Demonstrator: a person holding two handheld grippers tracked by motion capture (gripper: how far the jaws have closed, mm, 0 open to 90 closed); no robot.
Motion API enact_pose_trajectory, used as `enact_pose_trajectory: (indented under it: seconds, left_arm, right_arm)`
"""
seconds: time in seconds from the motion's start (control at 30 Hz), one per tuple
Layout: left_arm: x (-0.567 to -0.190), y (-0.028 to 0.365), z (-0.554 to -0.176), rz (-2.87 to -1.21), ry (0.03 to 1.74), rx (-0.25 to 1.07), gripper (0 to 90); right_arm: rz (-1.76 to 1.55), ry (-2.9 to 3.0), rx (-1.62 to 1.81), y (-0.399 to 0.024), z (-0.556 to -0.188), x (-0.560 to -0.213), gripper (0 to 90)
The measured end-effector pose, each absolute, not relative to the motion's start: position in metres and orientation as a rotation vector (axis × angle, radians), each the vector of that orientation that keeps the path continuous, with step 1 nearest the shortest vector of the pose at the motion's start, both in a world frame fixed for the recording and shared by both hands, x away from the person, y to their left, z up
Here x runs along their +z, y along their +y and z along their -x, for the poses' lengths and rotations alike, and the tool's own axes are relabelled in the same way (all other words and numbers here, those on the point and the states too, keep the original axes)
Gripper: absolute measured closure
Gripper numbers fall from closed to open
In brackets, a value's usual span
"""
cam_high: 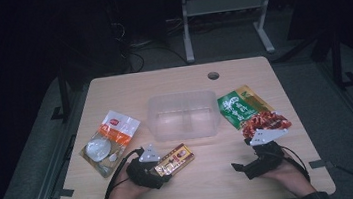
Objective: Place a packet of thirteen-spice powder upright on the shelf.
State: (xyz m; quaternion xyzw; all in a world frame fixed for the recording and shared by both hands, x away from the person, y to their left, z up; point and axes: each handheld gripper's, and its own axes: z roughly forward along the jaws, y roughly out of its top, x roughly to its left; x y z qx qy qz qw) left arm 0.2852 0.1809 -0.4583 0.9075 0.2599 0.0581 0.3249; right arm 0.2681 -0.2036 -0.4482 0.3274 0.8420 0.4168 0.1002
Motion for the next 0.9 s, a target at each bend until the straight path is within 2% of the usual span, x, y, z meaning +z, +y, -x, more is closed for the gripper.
enact_pose_trajectory:
  seconds: [0.43,0.9]
  left_arm:
    - [-0.432,0.206,-0.287,-2.272,0.642,0.168,32.0]
    - [-0.412,0.212,-0.282,-2.162,0.581,0.156,32.2]
  right_arm:
    - [-0.940,2.533,1.237,-0.201,-0.266,-0.446,0.6]
    - [-0.883,2.550,1.331,-0.201,-0.268,-0.434,0.7]
